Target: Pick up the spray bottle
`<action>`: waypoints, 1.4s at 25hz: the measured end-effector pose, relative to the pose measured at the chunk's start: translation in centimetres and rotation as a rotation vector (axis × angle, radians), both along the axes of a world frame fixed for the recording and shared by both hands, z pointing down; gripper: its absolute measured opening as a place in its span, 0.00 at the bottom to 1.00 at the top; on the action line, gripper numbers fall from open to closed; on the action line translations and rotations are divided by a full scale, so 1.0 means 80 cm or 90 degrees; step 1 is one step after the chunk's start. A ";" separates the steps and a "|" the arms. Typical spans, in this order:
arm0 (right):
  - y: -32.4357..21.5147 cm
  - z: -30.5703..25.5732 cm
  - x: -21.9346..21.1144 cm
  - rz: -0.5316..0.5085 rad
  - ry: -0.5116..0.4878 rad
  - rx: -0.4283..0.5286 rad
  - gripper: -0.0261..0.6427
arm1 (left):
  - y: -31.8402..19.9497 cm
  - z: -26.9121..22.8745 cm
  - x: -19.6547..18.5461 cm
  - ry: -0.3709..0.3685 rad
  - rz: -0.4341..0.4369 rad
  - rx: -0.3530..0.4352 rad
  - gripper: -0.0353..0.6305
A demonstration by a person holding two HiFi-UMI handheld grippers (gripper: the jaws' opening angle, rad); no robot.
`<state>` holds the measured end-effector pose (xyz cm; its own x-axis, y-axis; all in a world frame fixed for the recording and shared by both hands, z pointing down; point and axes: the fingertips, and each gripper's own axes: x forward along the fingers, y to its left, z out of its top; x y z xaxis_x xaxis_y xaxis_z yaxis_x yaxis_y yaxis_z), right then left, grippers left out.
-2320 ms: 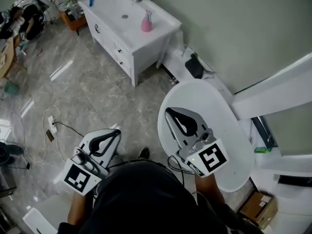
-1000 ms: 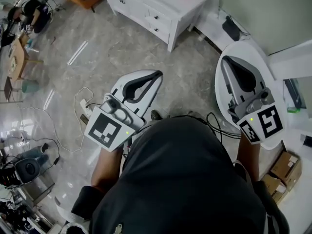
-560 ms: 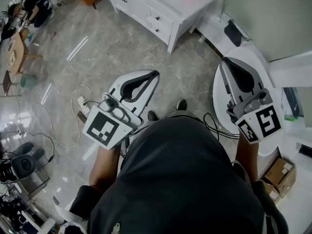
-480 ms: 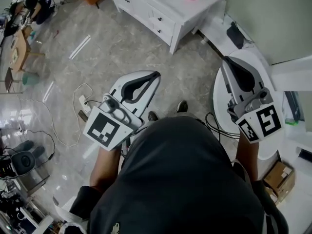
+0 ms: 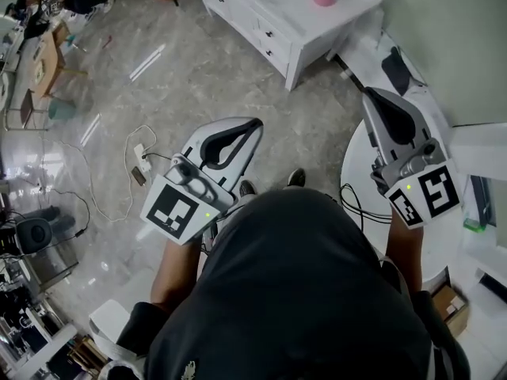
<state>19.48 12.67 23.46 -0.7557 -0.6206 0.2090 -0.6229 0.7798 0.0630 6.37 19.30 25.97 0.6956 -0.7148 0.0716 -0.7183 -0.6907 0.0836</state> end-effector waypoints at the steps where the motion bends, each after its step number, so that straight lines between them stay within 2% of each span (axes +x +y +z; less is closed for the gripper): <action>1: -0.006 0.002 0.005 -0.005 -0.002 -0.002 0.05 | -0.006 0.001 0.007 -0.002 -0.003 -0.003 0.06; 4: -0.020 0.008 0.018 -0.020 -0.010 -0.006 0.05 | -0.016 0.003 0.028 -0.008 -0.011 -0.005 0.06; 9: -0.034 0.012 0.032 -0.033 -0.027 -0.019 0.05 | -0.028 0.010 0.049 -0.018 -0.018 -0.053 0.06; 13: -0.039 0.024 0.034 -0.040 -0.014 -0.031 0.05 | -0.043 0.009 0.063 -0.007 0.001 -0.046 0.06; 16: -0.036 0.024 0.032 -0.019 -0.012 -0.030 0.05 | -0.044 0.008 0.058 -0.007 0.017 -0.029 0.06; 22: -0.034 0.011 0.010 0.058 -0.018 -0.022 0.05 | -0.047 0.008 0.015 -0.025 0.073 -0.015 0.06; 35: -0.039 0.005 -0.107 0.114 0.009 -0.005 0.05 | -0.065 0.012 -0.109 -0.002 0.127 0.006 0.06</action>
<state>10.96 9.56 23.88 -0.6304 -0.7431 0.2244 -0.7508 0.6571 0.0671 -2.33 14.12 26.91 0.8235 -0.5633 0.0677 -0.5671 -0.8203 0.0738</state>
